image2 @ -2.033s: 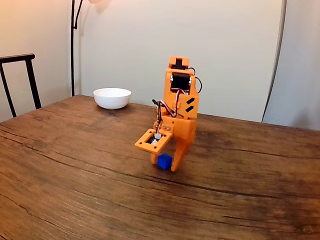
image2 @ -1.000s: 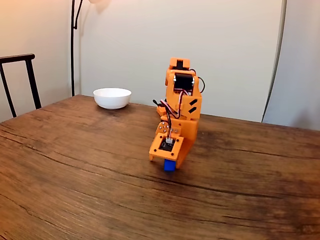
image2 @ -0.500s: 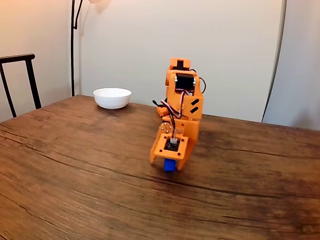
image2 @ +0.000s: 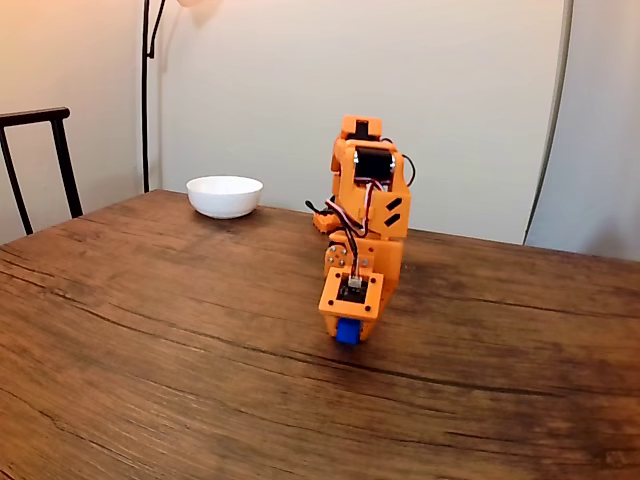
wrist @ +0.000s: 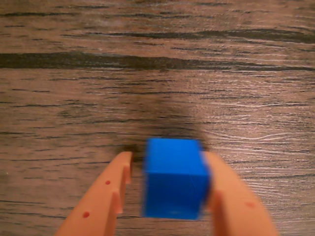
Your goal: Grasp the cube and drop it in the bowl
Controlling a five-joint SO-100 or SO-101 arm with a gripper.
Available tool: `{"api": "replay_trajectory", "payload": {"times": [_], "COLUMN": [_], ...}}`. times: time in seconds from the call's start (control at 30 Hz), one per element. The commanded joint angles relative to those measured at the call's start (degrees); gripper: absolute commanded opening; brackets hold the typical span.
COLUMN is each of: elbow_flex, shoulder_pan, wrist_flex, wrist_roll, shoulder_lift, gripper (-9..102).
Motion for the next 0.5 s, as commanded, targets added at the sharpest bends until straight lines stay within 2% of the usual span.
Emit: {"api": "replay_trajectory", "payload": {"times": [0.0,0.1,0.47], "elbow_flex": [-1.14,-1.14,-4.39], "shoulder_pan": [-0.53,-0.44,1.05], "wrist_flex": [0.09,0.09,2.29], "wrist_roll": [0.26,1.49,4.31], "shoulder_lift": [0.62,0.62,1.76], "gripper": [8,5,4]}}
